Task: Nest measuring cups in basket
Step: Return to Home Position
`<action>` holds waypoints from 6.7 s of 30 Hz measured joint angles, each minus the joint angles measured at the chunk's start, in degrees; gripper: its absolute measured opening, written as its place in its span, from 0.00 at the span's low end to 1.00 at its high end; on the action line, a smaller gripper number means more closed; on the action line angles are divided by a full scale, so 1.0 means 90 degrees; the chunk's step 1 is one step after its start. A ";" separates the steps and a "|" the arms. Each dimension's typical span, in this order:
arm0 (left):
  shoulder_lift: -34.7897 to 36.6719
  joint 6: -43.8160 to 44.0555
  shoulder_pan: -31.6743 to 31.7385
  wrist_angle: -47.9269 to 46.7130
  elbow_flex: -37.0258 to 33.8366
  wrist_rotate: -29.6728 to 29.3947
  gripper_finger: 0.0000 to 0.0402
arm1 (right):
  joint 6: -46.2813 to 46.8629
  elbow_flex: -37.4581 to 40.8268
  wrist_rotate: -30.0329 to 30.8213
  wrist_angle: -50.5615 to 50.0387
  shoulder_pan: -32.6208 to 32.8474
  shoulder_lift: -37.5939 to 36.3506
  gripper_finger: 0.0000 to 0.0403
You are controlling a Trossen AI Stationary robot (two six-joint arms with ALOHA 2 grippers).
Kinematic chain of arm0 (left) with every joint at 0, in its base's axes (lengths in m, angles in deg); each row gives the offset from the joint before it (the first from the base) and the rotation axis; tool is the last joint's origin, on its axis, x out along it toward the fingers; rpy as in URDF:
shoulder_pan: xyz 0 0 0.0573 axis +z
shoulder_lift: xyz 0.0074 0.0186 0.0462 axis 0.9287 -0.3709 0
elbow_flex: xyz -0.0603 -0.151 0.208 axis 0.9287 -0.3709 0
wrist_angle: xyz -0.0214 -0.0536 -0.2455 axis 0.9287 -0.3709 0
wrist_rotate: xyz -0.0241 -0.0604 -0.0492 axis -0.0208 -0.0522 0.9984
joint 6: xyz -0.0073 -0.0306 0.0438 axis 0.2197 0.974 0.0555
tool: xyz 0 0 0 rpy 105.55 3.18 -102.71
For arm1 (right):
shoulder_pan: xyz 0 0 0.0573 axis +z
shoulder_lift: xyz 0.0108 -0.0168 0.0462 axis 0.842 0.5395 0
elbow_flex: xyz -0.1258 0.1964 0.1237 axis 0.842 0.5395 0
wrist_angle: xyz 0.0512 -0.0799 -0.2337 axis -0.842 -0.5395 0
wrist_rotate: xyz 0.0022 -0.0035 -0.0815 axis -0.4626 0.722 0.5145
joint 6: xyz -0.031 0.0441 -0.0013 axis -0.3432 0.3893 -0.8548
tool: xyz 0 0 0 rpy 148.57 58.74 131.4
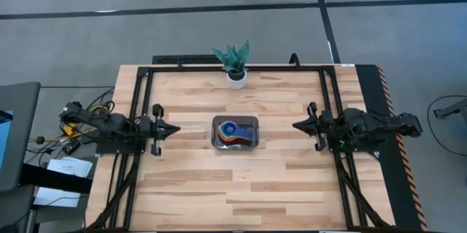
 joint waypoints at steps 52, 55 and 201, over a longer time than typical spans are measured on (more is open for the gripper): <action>-0.0050 0.2047 0.1626 -0.1204 -0.0024 0.1953 0.00 | -0.0153 0.0010 -0.0453 -0.0652 -0.0257 -0.0027 0.16; -0.0050 0.2047 0.1626 -0.1203 -0.0024 0.1953 0.00 | -0.0153 0.0010 -0.0453 -0.0654 -0.0257 -0.0027 0.16; -0.0052 0.2047 0.1626 -0.1202 -0.0026 0.1958 0.00 | -0.0150 0.0010 -0.0449 -0.0656 -0.0257 -0.0027 0.16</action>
